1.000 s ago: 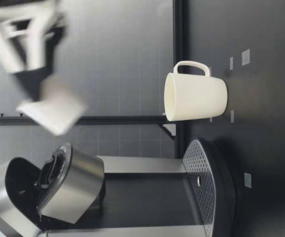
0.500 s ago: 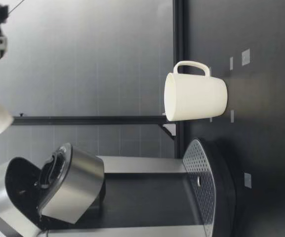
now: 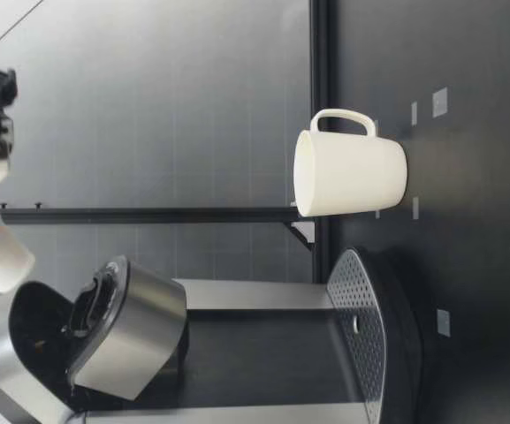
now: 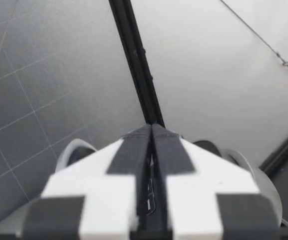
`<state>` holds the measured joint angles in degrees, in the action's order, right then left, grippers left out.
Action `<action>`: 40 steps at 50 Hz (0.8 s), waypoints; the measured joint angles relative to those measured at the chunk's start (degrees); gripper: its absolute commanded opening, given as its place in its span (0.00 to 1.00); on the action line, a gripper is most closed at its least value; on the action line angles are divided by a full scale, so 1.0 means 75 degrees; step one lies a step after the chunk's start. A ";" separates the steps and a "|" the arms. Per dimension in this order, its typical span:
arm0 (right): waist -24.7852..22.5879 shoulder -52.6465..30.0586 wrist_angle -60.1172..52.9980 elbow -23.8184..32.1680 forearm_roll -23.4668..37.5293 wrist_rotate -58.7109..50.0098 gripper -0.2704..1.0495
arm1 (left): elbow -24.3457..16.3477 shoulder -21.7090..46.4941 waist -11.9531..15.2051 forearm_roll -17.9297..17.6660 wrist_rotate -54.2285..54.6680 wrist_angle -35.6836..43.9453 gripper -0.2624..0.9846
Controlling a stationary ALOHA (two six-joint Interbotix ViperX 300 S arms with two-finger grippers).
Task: Place the coffee capsule inside the capsule container, then place the cup onto the center of the cup tray.
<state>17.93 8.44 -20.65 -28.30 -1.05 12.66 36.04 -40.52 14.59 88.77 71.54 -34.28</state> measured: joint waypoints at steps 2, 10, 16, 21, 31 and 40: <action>0.0023 -0.0059 0.0012 0.0035 0.0000 0.0000 0.62 | 0.0023 -0.0012 -0.0012 0.0000 0.0012 0.0012 0.29; 0.0059 -0.0387 0.0012 0.0176 0.0012 0.0000 0.62 | 0.0070 -0.0094 0.0000 0.0000 0.0012 0.0000 0.29; 0.0059 -0.0633 0.0012 0.0316 0.0012 0.0023 0.62 | 0.0105 -0.0152 0.0000 0.0000 0.0000 0.0000 0.29; 0.0070 -0.0832 0.0000 0.0422 0.0012 0.0023 0.62 | 0.0152 -0.0164 0.0000 0.0000 0.0012 0.0000 0.29; 0.0117 -0.1008 -0.0012 0.0539 0.0023 0.0035 0.62 | 0.0199 -0.0164 0.0000 0.0000 0.0012 -0.0023 0.29; 0.0129 -0.1008 -0.0012 0.0551 0.0082 0.0035 0.62 | 0.0199 -0.0176 0.0000 0.0000 0.0012 -0.0035 0.29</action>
<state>18.90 0.88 -20.74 -24.17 -0.44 12.92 37.53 -41.84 14.59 88.77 71.63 -34.54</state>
